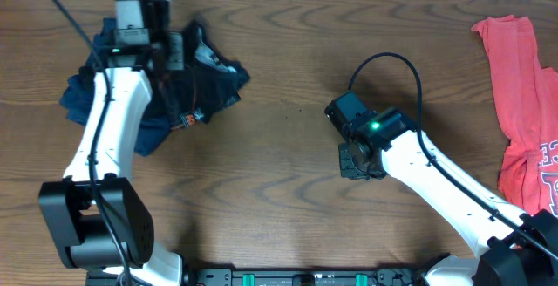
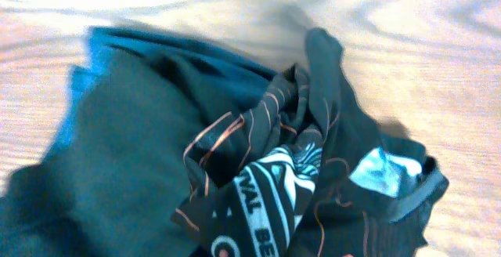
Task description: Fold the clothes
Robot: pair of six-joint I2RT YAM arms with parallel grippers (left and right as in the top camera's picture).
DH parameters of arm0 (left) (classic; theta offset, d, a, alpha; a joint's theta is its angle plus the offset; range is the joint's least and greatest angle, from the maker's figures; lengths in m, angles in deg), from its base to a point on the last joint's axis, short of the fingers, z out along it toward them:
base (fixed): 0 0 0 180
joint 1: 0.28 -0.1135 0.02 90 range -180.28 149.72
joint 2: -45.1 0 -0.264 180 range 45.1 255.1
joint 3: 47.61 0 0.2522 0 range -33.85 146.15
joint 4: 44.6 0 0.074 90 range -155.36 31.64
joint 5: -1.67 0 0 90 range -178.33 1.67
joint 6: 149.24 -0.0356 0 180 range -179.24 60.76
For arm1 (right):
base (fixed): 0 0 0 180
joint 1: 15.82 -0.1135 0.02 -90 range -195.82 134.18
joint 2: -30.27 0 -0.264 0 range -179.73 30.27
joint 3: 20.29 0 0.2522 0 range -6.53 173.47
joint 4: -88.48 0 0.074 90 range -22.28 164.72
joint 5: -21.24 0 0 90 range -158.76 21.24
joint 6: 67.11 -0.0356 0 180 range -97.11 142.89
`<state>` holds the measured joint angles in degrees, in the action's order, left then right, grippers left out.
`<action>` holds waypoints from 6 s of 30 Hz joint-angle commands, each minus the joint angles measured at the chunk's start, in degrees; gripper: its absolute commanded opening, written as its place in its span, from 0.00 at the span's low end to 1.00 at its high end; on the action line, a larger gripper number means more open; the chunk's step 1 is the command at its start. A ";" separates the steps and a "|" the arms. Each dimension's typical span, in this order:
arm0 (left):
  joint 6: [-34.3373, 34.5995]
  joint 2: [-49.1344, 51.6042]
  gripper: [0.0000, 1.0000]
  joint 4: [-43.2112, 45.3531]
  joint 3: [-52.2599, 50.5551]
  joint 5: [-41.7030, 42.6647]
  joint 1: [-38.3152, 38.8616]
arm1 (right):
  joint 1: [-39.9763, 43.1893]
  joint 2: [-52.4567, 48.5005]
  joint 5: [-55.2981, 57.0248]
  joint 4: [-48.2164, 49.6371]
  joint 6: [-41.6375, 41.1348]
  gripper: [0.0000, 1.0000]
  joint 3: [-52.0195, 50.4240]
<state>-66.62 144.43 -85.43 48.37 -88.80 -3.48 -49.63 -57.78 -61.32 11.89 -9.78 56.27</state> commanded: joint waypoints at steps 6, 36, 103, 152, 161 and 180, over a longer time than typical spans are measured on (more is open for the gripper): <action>-0.22 -0.42 0.06 6.08 0.96 -1.90 -9.03 | 0.52 0.42 1.88 0.20 -0.04 0.24 0.07; 8.13 -2.38 0.98 1.51 0.52 14.51 -17.33 | 0.52 0.42 1.73 9.88 -0.76 0.48 0.07; 9.42 -55.54 0.98 -20.65 -31.06 5.35 13.68 | 22.32 62.27 5.40 4.31 5.07 0.99 -22.45; 9.42 -55.54 0.98 -20.65 -31.06 5.35 13.68 | 31.91 87.76 -6.40 58.69 28.48 0.99 -62.49; 9.42 -55.54 0.98 -20.65 -31.06 5.35 13.68 | 31.91 87.73 -6.40 58.69 28.48 0.99 -62.49; 9.42 -55.54 0.98 -20.65 -31.06 5.35 13.68 | 31.91 87.73 -6.38 58.69 28.48 0.99 -62.49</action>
<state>-57.70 88.93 -106.08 17.38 -82.75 10.02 -18.30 29.53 -67.31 70.86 17.78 -6.17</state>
